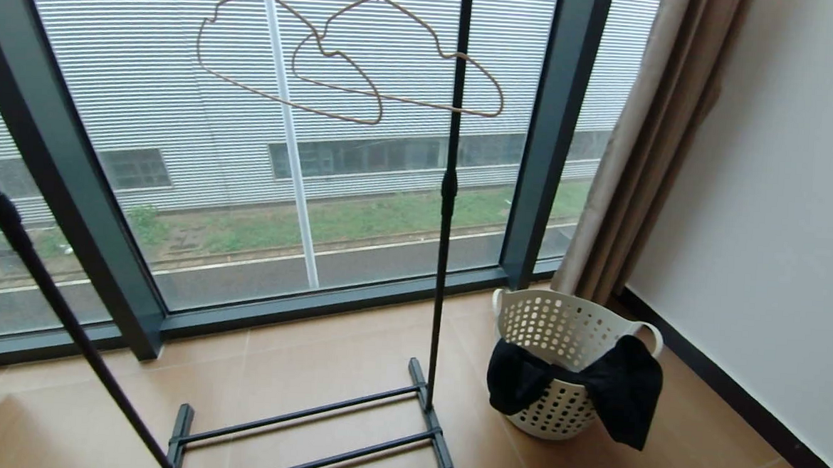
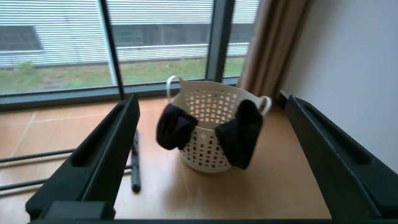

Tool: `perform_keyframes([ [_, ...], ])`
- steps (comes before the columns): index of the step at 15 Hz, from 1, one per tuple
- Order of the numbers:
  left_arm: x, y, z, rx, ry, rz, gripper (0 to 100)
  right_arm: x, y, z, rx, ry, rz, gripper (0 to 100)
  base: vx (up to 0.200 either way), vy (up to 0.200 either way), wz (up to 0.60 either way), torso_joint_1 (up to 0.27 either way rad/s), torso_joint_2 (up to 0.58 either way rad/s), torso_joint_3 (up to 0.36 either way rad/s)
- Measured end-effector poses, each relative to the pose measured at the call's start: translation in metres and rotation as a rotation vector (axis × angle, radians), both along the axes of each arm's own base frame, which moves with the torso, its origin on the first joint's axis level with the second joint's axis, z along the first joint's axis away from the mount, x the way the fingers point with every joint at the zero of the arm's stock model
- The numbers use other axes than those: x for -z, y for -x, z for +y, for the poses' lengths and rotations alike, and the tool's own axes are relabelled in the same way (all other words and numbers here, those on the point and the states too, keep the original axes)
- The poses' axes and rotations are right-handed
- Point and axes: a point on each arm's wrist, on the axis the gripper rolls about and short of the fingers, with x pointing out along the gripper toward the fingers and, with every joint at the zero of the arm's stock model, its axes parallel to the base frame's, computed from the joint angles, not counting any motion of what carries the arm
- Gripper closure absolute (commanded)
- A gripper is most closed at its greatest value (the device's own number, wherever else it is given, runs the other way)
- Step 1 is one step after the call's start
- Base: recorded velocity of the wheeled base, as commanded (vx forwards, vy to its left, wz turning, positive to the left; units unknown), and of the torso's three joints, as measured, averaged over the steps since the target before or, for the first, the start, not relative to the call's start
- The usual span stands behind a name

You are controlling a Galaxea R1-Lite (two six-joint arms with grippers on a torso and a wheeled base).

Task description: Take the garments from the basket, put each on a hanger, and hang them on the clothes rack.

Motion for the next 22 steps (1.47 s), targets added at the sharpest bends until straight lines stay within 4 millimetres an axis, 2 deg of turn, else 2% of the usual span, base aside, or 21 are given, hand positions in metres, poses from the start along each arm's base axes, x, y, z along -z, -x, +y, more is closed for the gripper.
perform_keyframes([
  [1,0.0,0.0,0.0,0.0,0.0,0.0,0,0.0,0.0,0.0,0.0,0.0,0.0,0,0.2,-0.2,0.0,0.012,0.01,-0.002],
  [11,0.0,0.0,0.0,0.0,0.001,0.0,0,0.0,0.0,0.0,0.0,0.0,0.0,0,0.0,-0.2,0.0,0.004,0.0,0.002],
  [14,0.0,0.0,0.0,0.0,0.001,0.001,0,0.0,0.0,0.0,-0.001,0.0,0.0,0,0.2,-0.2,0.0,0.002,0.0,0.004],
  [17,0.0002,0.0,0.0,0.0,0.001,0.002,0,0.0,0.0,0.0,-0.001,-0.001,0.0,0,0.2,0.0,0.0,0.001,0.0,0.006],
  [22,0.0001,0.0,0.0,0.0,0.001,0.001,0,0.0001,0.0,0.0,0.0,-0.001,0.001,0,0.2,-0.2,0.0,0.0,0.0,0.002],
])
